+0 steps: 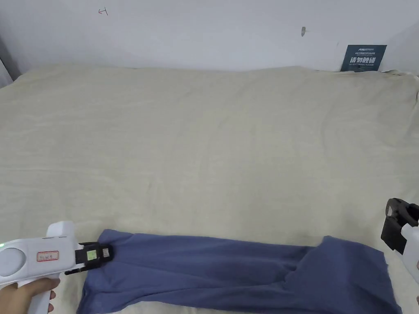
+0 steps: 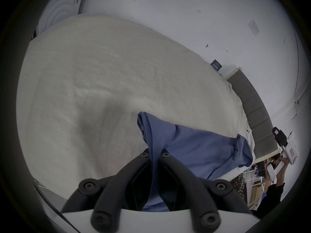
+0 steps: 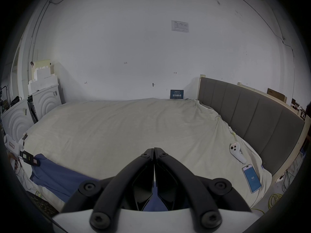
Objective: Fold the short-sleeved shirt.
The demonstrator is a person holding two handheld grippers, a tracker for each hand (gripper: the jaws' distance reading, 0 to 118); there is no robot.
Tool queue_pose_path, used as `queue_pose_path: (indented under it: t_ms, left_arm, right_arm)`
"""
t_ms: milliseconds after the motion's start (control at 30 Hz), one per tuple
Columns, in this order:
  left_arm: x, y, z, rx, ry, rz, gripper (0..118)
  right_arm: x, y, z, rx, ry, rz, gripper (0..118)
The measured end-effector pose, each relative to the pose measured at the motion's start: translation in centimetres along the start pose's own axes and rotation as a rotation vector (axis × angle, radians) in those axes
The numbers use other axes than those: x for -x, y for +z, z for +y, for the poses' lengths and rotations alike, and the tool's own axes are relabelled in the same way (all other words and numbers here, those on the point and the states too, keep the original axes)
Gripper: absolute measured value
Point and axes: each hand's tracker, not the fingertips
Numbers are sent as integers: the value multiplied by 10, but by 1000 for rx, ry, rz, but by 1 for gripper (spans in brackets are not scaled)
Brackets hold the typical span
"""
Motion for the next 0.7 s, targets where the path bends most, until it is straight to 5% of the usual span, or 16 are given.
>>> queue_pose_path:
  t_ms: [300, 700]
  left_arm:
    - [1, 25, 13, -18, 1, 90, 4]
    - [-173, -3, 11, 98, -273, -21, 4]
  right_arm:
    - [-13, 10, -2, -18, -26, 11, 0]
    - [-34, 28, -7, -40, -68, 14, 0]
